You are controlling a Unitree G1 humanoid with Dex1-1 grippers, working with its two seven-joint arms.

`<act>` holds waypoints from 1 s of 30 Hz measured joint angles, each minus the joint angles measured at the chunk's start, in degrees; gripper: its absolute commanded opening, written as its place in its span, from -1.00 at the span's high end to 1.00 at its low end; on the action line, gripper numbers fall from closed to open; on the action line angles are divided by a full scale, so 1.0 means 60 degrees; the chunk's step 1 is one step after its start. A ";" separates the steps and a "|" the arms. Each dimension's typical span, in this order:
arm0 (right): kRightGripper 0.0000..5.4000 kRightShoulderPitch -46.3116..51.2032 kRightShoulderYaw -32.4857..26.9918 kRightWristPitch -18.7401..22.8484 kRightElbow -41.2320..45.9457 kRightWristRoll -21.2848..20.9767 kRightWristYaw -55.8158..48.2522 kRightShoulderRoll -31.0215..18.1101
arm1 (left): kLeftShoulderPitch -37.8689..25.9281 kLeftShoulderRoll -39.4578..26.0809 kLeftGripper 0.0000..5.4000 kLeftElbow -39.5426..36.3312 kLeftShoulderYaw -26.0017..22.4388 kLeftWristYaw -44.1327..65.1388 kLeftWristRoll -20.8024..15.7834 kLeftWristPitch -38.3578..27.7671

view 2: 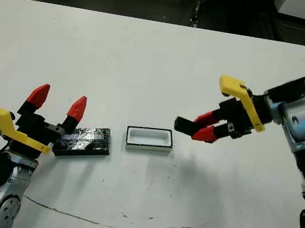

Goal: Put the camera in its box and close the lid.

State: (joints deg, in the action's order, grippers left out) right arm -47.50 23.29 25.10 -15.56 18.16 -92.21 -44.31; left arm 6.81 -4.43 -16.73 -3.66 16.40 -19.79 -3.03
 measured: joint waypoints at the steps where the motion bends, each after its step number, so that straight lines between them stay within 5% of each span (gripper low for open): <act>1: 0.39 -0.0032 -0.0002 0.0026 0.0005 0.0016 0.0000 0.0154 | -0.0001 0.0001 -1.00 -0.0001 0.0008 -0.0001 0.0001 -0.0004; 17: 0.39 0.0217 -0.0175 0.0438 -0.0534 -0.0226 0.1208 0.2628 | 0.0094 0.0004 -1.00 -0.0053 0.0055 -0.0004 0.0020 -0.0097; 22: 0.39 0.0222 -0.0142 -0.0365 -0.1371 -0.0447 0.1158 0.3300 | 0.0121 0.0005 -1.00 -0.0060 0.0056 -0.0020 0.0054 -0.0098; 30: 0.39 0.0237 -0.0147 -0.0433 -0.1604 -0.0843 0.1418 0.3554 | 0.0217 0.0004 -1.00 -0.0113 0.0057 -0.0018 0.0045 -0.0097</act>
State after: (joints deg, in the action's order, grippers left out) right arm -46.08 22.41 22.50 -25.19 13.10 -83.70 -22.99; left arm 8.11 -4.41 -17.41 -3.32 16.30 -19.52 -3.61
